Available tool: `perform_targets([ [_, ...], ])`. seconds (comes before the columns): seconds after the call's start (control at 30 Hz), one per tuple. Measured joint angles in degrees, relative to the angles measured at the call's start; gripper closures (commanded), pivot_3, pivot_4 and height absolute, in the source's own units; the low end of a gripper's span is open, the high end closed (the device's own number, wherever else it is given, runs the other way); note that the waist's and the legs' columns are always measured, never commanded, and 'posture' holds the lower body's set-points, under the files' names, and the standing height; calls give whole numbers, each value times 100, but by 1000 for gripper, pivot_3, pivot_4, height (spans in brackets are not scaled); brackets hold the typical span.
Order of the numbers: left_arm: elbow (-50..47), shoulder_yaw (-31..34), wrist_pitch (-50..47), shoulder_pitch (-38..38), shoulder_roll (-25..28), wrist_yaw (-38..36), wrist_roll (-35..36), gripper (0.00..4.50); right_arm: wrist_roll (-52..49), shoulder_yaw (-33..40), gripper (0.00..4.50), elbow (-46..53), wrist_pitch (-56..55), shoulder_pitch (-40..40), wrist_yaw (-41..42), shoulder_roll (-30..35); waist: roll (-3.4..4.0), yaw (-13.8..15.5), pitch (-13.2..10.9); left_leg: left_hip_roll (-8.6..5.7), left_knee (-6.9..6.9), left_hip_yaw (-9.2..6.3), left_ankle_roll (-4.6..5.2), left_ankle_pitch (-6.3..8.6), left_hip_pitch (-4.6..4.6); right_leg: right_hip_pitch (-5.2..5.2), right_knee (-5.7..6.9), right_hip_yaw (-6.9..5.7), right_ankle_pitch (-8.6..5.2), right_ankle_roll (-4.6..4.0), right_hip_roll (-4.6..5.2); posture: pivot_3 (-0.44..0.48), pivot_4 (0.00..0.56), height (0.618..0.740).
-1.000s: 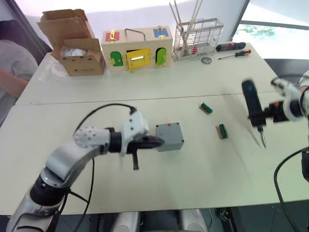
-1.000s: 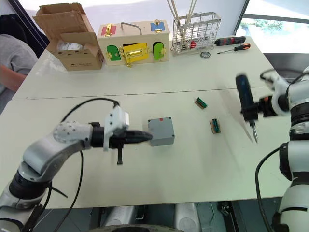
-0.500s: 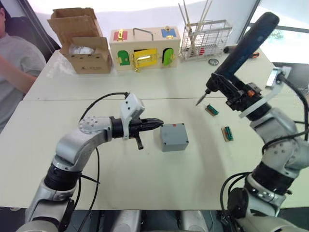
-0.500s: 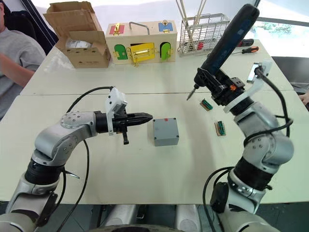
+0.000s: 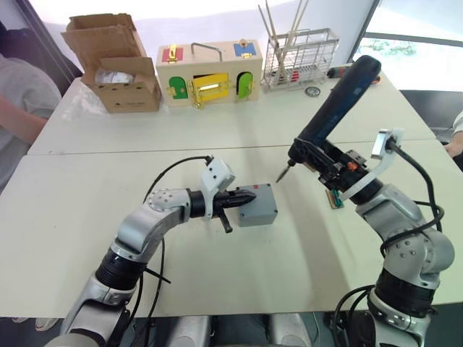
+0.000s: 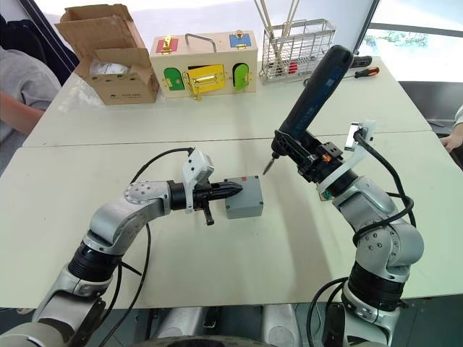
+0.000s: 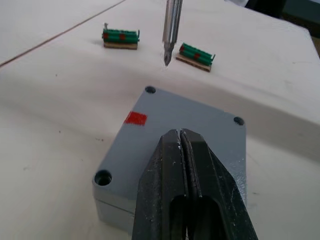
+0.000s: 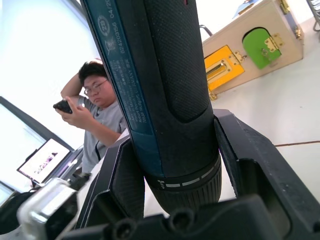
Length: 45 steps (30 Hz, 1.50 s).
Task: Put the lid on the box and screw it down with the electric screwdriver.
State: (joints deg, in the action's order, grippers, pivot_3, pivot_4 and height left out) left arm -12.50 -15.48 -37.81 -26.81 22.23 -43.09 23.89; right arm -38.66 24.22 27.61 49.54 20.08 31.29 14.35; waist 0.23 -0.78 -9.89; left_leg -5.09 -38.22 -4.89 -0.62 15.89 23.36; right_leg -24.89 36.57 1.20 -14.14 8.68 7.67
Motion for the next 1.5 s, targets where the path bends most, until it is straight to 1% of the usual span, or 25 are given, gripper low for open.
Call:
perform_targets([
  [0.37, 25, -163, 318, -7, 29, -195, -321, 4500, -67, -594, 2674, -112, -494, -92, -176, 159, 0, 11, 1, 0, 0, -1, 0, 0, 0, 2, -2, 0, 0, 0, 1, 0, 150, 734],
  [0.73, 24, -162, 334, 1, 29, -228, -367, 4500, 43, -920, 2674, -446, -1010, -218, -164, 447, -2, 12, 2, 0, -1, -1, 0, 0, -2, 6, -3, 0, 0, 0, 0, 0, 150, 734],
  [0.87, 23, -162, 335, 6, 27, -230, -394, 4500, 148, -1091, 2674, -482, -1205, -241, -134, 509, -2, 10, 5, 0, -1, -1, 0, 0, -6, 10, -6, -1, 0, 0, 0, 0, 150, 734],
  [1.1, 22, -169, 333, 26, 27, -231, -452, 4500, 528, -1654, 2674, -505, -1556, -150, 77, 819, -6, 4, 21, 1, 2, -1, 1, 1, -22, 29, -14, -3, 0, 0, -4, 0, 150, 734],
  [1.2, 22, -175, 331, 63, 28, -230, -471, 4500, 757, -1872, 2674, -562, -1732, -124, 151, 951, -16, 5, 43, 2, 11, 0, 3, 2, -42, 46, -22, -3, 0, 0, -4, 0, 150, 734],
  [1.27, 22, -180, 333, 117, 28, -229, -492, 4500, 927, -2033, 2674, -623, -1844, -112, 177, 980, -31, 6, 72, 3, 25, 0, 6, 5, -73, 77, -31, -3, -1, -1, -7, 0, 150, 734],
  [1.37, 23, -198, 331, 161, 28, -230, -543, 4500, 1123, -2180, 2674, -740, -1986, -101, 173, 986, -39, 11, 94, 5, 30, -4, 48, 31, -115, 131, -52, -10, -3, 0, -10, 0, 150, 734],
  [1.5, 28, -208, 326, 204, 27, -232, -599, 4500, 1313, -2342, 2674, -863, -2153, -118, 149, 918, -47, 21, 123, 6, 30, -5, 67, 45, -160, 177, -59, -9, -8, 4, -7, 0, 150, 734],
])
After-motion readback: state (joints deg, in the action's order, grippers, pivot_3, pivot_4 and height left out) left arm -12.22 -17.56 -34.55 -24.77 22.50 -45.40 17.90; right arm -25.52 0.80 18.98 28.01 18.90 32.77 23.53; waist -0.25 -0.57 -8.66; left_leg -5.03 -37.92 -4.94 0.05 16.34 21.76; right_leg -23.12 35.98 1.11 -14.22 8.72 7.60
